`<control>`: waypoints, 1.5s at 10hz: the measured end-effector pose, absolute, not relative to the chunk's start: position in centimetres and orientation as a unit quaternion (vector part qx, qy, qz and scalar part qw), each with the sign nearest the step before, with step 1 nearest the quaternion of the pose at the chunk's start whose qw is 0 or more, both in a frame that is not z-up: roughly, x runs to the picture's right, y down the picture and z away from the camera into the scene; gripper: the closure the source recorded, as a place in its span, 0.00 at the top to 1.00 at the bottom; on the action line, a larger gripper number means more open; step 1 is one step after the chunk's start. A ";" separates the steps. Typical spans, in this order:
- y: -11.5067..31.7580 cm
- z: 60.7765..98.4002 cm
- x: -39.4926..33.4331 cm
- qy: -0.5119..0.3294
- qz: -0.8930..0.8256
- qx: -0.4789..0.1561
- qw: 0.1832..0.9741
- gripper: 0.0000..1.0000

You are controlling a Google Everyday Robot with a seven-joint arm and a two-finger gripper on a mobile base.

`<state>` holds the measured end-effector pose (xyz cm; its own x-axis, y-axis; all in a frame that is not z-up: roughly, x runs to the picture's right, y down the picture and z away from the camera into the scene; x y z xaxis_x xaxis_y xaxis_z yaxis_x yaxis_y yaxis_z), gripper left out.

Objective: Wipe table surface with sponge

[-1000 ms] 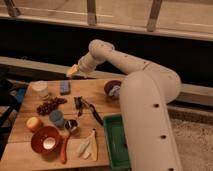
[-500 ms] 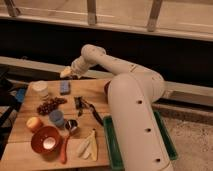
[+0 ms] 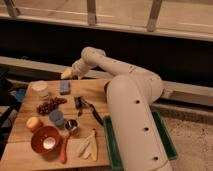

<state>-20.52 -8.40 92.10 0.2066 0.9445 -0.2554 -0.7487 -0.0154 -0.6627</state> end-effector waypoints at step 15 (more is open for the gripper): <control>-4.7 96.1 -24.6 -0.134 0.612 -0.400 0.669 0.71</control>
